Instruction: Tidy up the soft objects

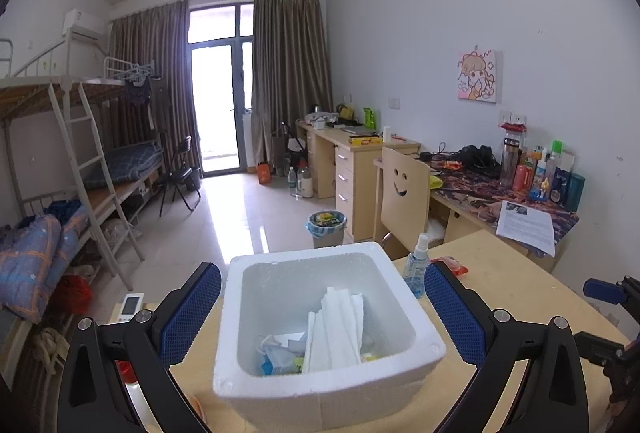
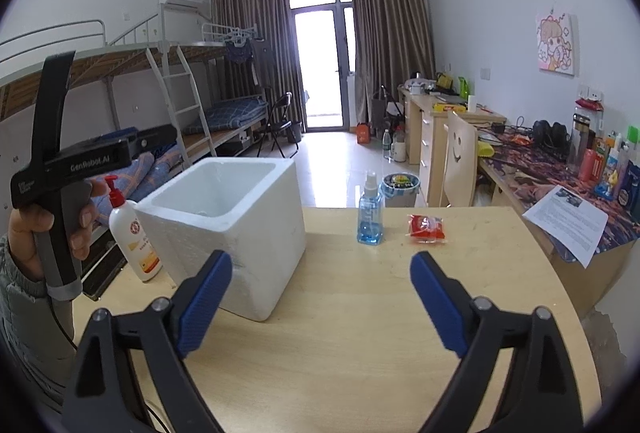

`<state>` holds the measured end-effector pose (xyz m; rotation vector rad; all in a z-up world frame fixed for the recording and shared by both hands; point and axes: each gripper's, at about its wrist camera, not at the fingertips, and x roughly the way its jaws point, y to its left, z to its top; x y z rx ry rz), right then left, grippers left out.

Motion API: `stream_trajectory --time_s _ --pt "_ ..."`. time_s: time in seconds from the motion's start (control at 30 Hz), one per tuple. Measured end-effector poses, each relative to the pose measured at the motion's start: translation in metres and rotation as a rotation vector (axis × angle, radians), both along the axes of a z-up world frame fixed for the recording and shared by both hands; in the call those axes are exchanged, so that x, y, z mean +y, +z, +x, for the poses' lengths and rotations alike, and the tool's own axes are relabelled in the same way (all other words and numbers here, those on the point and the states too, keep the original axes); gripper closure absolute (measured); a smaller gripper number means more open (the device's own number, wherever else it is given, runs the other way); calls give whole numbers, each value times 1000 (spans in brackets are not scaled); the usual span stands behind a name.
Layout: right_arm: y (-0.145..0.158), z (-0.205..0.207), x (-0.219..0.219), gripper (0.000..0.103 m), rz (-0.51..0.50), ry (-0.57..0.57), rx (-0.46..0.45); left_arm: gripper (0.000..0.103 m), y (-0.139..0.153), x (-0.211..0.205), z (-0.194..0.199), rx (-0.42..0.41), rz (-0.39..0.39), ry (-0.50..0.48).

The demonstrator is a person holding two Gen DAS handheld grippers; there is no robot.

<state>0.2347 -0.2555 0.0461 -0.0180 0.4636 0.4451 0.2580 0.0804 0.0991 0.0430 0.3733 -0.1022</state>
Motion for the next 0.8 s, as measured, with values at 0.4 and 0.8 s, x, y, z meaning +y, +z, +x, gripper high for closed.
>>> stream_trajectory --time_s 0.4,0.8 --pt "19 -29 3 1 23 20 -59 1 16 -3 -48 -49 4 5" --pt "34 -62 5 1 39 44 -110 1 23 -3 -96 -91 27 28"
